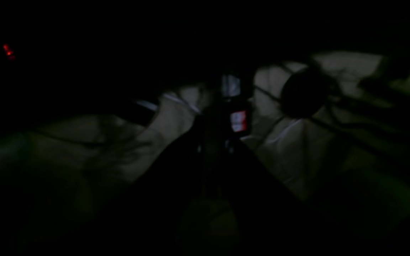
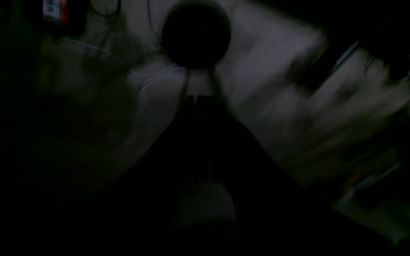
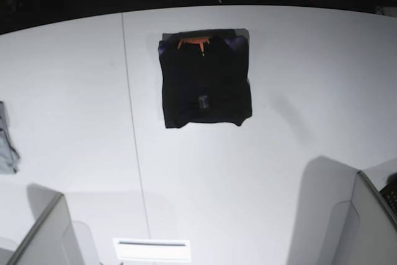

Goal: Fold the T-shirt properly

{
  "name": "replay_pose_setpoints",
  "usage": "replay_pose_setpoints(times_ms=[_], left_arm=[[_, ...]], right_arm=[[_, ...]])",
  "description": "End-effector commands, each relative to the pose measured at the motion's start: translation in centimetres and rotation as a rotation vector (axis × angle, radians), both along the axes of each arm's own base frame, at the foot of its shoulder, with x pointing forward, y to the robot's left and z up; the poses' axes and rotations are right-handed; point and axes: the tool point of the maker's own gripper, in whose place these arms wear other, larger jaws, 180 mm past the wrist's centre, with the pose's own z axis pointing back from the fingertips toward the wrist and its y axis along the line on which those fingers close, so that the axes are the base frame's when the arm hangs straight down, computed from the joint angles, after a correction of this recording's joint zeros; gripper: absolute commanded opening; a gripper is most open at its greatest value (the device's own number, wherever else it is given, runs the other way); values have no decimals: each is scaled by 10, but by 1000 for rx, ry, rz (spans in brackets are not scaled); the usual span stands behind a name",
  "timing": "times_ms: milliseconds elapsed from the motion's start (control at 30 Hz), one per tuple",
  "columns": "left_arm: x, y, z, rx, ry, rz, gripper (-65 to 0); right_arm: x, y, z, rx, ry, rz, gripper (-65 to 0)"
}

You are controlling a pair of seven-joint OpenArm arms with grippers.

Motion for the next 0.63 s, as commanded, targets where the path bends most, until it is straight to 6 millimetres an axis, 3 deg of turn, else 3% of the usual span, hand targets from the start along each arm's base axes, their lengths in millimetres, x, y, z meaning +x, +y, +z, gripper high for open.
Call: replay_pose_setpoints(times_ms=[0, 133, 333, 467, 600], left_arm=[[-6, 6, 1, 14, 2, -30, -650], [22, 7, -2, 67, -88, -90, -650], [25, 22, -3, 147, -111, -123, -650], [44, 23, -3, 152, -142, -123, -650], [62, 23, -3, 152, -172, -121, -650]], right_arm=[[5, -3, 0, -1, -35, 25, -650], [18, 7, 0, 43, -116, 67, -650], [18, 7, 0, 44, -117, 67, -650], [34, 15, -2, 61, -153, 61, -650], [38, 18, -2, 68, -163, 58, -650]])
